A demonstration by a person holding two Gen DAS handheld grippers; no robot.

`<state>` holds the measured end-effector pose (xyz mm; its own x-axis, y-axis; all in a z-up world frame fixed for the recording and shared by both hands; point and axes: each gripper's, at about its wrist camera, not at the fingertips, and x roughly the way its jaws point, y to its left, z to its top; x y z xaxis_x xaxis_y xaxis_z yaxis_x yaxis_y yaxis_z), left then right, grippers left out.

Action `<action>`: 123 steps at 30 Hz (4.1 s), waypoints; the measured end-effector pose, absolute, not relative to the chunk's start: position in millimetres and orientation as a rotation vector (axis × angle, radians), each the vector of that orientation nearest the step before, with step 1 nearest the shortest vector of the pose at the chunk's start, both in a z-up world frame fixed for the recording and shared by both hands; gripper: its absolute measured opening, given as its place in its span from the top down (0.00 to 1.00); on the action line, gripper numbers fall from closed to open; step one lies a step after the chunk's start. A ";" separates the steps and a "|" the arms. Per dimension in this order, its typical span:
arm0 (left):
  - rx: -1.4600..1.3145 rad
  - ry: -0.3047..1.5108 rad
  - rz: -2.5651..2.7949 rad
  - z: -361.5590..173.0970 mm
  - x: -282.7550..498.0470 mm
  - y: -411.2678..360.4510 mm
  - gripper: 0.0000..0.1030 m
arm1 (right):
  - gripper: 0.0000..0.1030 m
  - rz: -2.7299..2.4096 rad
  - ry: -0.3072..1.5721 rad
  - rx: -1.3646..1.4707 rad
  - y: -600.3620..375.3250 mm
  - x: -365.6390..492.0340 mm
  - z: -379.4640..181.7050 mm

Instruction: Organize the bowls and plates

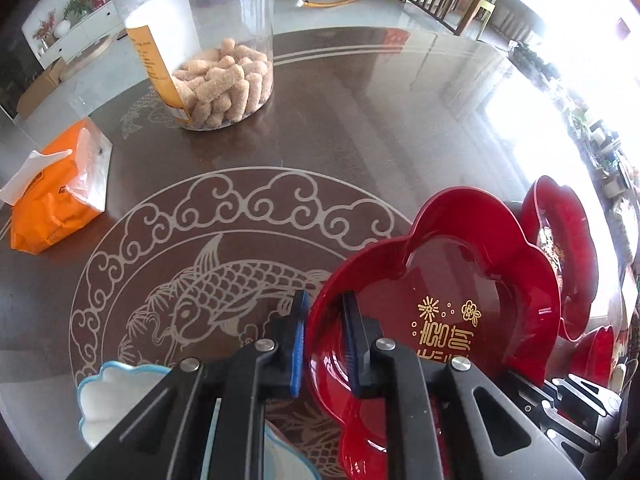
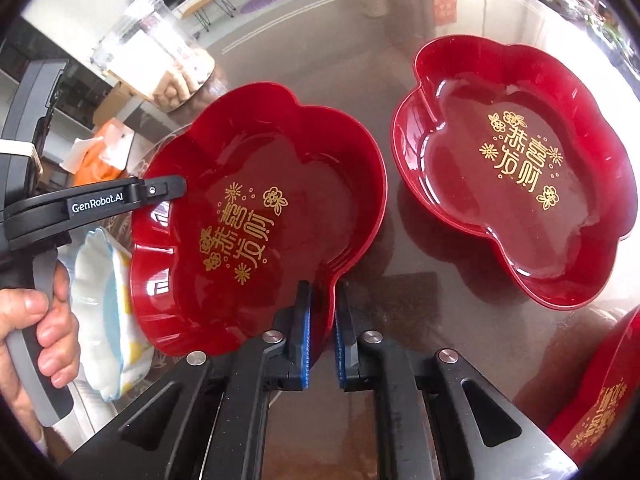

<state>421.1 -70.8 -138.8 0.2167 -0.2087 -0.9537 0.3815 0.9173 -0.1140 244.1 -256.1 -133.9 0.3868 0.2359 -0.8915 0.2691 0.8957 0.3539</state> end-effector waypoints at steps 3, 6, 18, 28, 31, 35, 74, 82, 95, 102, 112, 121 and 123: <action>0.172 1.255 -0.423 -112.3 402.9 -68.2 0.85 | 0.89 -0.002 1.145 0.495 -259.0 232.2 -113.2; 0.187 1.214 -0.449 -79.9 378.6 -71.0 0.85 | 0.89 0.020 1.115 0.503 -262.5 214.7 -88.2; 0.214 1.040 -0.619 58.3 229.1 -109.7 0.85 | 0.87 0.036 0.966 0.457 -281.4 90.6 29.8; 0.222 1.067 -0.786 23.1 154.2 -206.7 0.85 | 0.87 -0.133 0.972 0.506 -359.2 -0.8 37.8; 0.227 1.108 -0.808 -10.9 152.8 -237.3 0.85 | 0.87 -0.199 0.995 0.523 -390.6 -12.9 15.6; 0.262 1.148 -0.815 -53.2 156.1 -272.5 0.85 | 0.86 -0.267 1.027 0.559 -424.4 -13.0 -21.2; 0.381 1.072 -0.746 -94.3 197.6 -347.9 0.83 | 0.84 -0.343 1.056 0.474 -421.5 -15.2 -77.7; 0.416 1.045 -0.738 -93.1 203.2 -360.1 0.79 | 0.55 -0.290 1.078 0.508 -414.9 -12.2 -92.8; 0.378 0.983 -0.765 -54.8 194.1 -305.9 0.79 | 0.50 -0.401 0.928 0.454 -426.2 -28.9 -55.9; 0.189 0.926 -0.783 -35.1 135.9 -216.2 0.69 | 0.32 -0.409 0.811 0.390 -389.4 -40.0 -10.8; 0.060 0.747 -0.543 -27.7 64.7 -116.4 0.08 | 0.31 -0.458 0.769 0.394 -330.9 -59.4 -11.1; 0.103 0.790 -0.478 -37.5 61.4 -113.7 0.05 | 0.31 -0.500 0.772 0.257 -304.8 -59.1 -12.6; 0.065 0.796 -0.503 -39.7 62.4 -111.9 0.05 | 0.31 -0.514 0.747 0.216 -301.0 -61.4 -10.0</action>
